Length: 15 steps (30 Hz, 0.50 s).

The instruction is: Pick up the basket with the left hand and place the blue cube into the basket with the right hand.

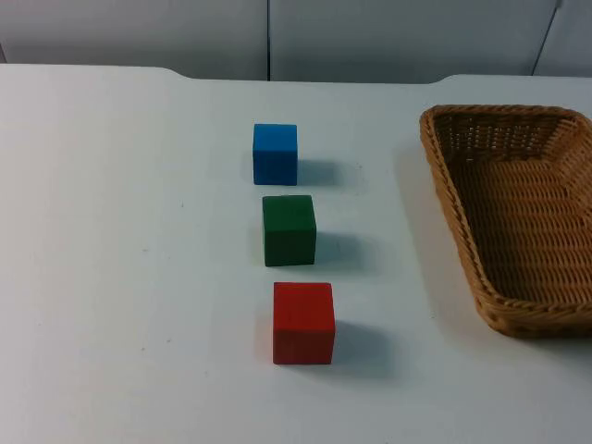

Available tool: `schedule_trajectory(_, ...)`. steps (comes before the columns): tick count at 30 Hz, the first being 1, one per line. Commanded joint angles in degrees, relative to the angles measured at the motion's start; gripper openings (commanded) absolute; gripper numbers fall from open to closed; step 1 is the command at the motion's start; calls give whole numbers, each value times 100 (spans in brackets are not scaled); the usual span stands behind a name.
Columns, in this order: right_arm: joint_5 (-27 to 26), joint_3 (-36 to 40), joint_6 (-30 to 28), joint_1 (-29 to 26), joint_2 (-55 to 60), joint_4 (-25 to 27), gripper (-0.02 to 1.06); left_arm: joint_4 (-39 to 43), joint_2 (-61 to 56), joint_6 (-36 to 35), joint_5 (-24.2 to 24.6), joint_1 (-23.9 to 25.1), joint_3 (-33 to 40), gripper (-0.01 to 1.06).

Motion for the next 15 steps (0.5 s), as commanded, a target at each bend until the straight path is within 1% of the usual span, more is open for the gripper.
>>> schedule_trajectory(1, -129, 1, -33, -35, -15, 5, 104, -15, -20, -46, -102, -3, -81, 105)
schedule_trajectory(9, -366, -179, -33, -35, -15, 5, 104, -224, 56, -46, -245, -3, -423, 105)
schedule_trajectory(13, -426, -206, -42, -35, 231, 96, 104, -819, 460, 0, -530, -3, -654, 105)
schedule_trajectory(14, -426, -206, -42, -35, 231, 96, 104, -819, 460, 0, -530, -3, -654, 105)
schedule_trajectory(15, -441, -206, -42, -35, 402, 160, 104, -943, 569, 0, -659, -3, -698, 105)
